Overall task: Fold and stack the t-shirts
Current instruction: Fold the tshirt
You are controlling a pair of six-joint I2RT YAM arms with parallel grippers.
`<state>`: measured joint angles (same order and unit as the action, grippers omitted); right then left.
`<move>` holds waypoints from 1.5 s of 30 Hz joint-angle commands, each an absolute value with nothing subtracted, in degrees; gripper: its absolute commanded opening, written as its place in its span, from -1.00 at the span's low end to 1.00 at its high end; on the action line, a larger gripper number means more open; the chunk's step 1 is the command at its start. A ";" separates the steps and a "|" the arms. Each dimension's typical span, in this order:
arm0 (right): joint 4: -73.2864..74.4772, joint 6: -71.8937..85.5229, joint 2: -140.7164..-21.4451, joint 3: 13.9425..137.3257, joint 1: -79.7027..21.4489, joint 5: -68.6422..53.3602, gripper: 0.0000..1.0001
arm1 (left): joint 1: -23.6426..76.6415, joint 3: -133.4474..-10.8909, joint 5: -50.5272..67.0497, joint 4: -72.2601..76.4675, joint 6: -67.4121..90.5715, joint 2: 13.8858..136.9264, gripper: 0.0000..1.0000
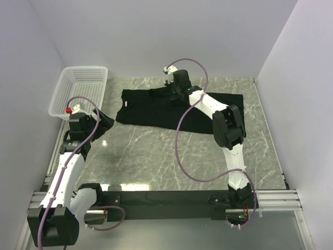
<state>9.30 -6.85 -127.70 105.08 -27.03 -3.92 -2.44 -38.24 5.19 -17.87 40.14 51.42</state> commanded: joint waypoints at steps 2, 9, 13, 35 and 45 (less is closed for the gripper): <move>10.98 -0.09 -128.76 106.96 -24.96 -2.72 -0.99 | -2.72 -38.85 6.94 -15.73 40.25 52.20 0.89; 13.27 4.74 -129.11 106.96 -22.68 -5.18 -0.54 | -2.64 -39.55 8.17 -15.21 40.34 53.78 0.88; 13.89 4.57 -128.32 107.66 -21.62 -7.02 -0.01 | -2.64 -39.99 9.14 -14.59 39.64 55.45 0.87; 24.78 -26.19 -93.97 75.16 -7.21 -34.19 0.33 | 3.07 -58.70 13.38 -8.08 16.45 88.49 0.52; 29.53 -28.83 -84.03 65.76 3.68 -34.80 0.34 | 8.53 -74.95 3.87 -14.67 5.90 103.25 0.51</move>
